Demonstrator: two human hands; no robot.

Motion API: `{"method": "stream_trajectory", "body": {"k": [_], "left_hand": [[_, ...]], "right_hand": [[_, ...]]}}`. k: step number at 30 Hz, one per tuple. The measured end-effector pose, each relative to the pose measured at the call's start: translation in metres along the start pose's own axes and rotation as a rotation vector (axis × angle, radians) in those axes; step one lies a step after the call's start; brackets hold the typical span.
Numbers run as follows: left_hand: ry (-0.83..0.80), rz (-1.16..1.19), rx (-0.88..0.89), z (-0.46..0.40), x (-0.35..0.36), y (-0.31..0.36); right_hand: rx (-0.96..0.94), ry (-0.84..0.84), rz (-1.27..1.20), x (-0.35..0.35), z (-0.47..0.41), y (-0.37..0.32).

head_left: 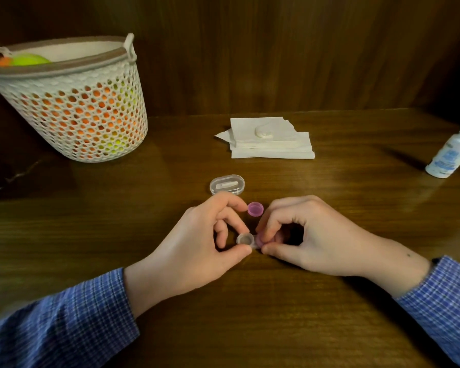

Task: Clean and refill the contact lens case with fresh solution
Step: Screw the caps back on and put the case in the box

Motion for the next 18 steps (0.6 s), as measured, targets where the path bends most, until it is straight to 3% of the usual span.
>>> {"method": "stream_trajectory", "body": {"k": [10, 18], "left_hand": [[-0.042, -0.012, 0.038, 0.004, -0.003, 0.004], [0.059, -0.052, 0.019, 0.002, -0.012, 0.002]], "right_hand": [[0.073, 0.082, 0.139, -0.005, 0.001, 0.008], [0.073, 0.004, 0.095, 0.002, 0.003, 0.008]]}}
Point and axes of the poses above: each hand's wrist, its own z-axis away from the middle knuckle, its own x-axis out of the palm, y = z × x, the point moved 8 cm from there along -z, towards the middle knuckle, and after that the axes turned 11 degrees about z, right-handed, at the moved point
